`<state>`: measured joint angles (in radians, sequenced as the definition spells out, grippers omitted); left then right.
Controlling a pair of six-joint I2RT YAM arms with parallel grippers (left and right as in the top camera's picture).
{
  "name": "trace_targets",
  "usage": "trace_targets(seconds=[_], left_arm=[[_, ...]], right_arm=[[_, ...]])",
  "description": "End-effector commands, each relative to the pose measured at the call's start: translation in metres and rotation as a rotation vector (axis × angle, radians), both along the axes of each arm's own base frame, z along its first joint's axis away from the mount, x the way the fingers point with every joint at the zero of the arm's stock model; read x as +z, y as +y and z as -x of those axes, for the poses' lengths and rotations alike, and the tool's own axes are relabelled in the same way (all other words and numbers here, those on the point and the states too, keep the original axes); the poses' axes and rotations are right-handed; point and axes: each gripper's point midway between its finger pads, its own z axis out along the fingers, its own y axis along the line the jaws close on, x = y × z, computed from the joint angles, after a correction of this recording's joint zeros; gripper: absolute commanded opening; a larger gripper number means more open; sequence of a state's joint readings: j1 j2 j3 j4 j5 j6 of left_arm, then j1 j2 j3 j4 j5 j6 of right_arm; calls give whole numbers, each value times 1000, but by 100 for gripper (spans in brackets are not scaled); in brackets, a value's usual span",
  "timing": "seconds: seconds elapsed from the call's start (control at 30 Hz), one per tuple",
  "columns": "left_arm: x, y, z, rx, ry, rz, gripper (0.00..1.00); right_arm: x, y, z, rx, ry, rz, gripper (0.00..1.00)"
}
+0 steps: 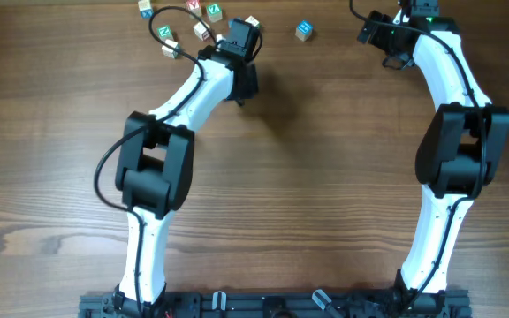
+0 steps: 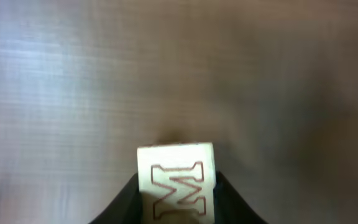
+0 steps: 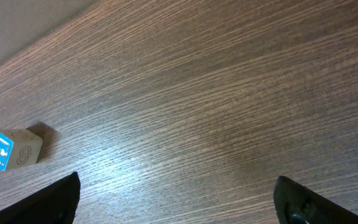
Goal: Form a tower
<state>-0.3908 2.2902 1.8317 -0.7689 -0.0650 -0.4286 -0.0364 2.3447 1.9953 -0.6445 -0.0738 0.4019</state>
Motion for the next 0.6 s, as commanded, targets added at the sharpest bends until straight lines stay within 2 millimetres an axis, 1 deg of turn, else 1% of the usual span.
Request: trace_targets(seconds=[0.0, 0.07, 0.13, 0.23, 0.37, 0.4, 0.5, 0.57], left_arm=[[45, -18, 36, -56, 97, 153, 24], [47, -16, 59, -59, 186, 157, 24], [44, -8, 83, -51, 282, 126, 25], [42, -1, 100, -43, 354, 98, 27], [41, 1, 105, -41, 373, 90, 34], [41, 1, 105, -41, 374, 90, 41], [41, 0, 106, -43, 376, 89, 47], [38, -3, 110, -51, 384, 84, 54]], right_arm=[[23, 1, -2, 8, -43, 11, 100], [23, 1, -2, 8, -43, 11, 100], [23, 1, -2, 8, -43, 11, 100], [23, 1, -2, 8, -43, 11, 100], [23, 1, -2, 8, -43, 11, 100], [23, 1, -2, 8, -43, 11, 100], [23, 1, -2, 8, -43, 11, 100], [23, 1, -2, 8, -43, 11, 100]])
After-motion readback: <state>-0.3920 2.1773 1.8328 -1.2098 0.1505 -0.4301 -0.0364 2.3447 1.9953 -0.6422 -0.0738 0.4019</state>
